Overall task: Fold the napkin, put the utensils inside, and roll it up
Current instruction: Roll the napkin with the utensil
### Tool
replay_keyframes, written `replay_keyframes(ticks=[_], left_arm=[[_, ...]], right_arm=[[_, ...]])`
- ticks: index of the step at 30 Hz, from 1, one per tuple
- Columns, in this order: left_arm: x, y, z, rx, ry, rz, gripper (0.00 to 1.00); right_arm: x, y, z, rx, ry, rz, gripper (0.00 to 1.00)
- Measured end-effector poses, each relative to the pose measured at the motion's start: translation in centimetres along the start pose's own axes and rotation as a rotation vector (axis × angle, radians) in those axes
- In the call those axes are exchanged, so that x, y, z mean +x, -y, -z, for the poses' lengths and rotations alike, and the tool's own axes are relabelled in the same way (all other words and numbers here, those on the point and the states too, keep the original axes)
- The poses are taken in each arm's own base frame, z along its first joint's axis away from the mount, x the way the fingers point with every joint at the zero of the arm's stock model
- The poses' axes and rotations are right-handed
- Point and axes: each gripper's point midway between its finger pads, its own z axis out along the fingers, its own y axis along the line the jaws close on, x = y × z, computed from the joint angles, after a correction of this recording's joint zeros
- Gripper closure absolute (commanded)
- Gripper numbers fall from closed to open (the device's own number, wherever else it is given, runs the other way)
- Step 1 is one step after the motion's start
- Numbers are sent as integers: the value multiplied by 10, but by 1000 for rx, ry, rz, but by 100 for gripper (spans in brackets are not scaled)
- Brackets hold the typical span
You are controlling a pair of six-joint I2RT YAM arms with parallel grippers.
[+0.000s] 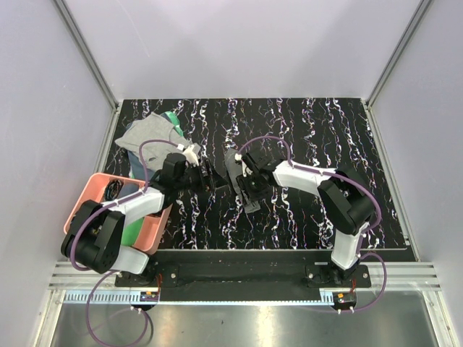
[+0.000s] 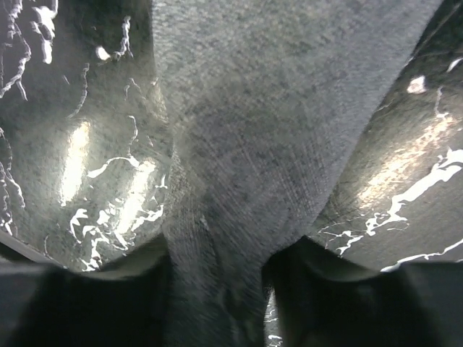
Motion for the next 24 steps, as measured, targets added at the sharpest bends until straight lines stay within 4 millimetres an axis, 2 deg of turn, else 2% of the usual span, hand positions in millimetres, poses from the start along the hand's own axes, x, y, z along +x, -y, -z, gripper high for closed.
replay_keyframes(ticks=[7, 8, 9, 15, 21, 24], left_arm=[[-2, -2, 1, -4, 6, 1, 16], [-2, -2, 1, -4, 6, 1, 16], [-3, -2, 1, -4, 7, 1, 16], [-9, -1, 7, -4, 26, -2, 14], [-18, -2, 24, -23, 68, -11, 7], [-24, -2, 36, -34, 98, -30, 2]], right_arm=[[-4, -1, 6, -7, 22, 32, 16], [-4, -1, 8, -10, 25, 42, 6], [-4, -2, 10, -15, 29, 51, 1], [-6, -14, 41, -75, 89, 119, 0], [-28, -39, 101, -164, 259, 195, 0], [-38, -34, 117, -152, 317, 177, 0]])
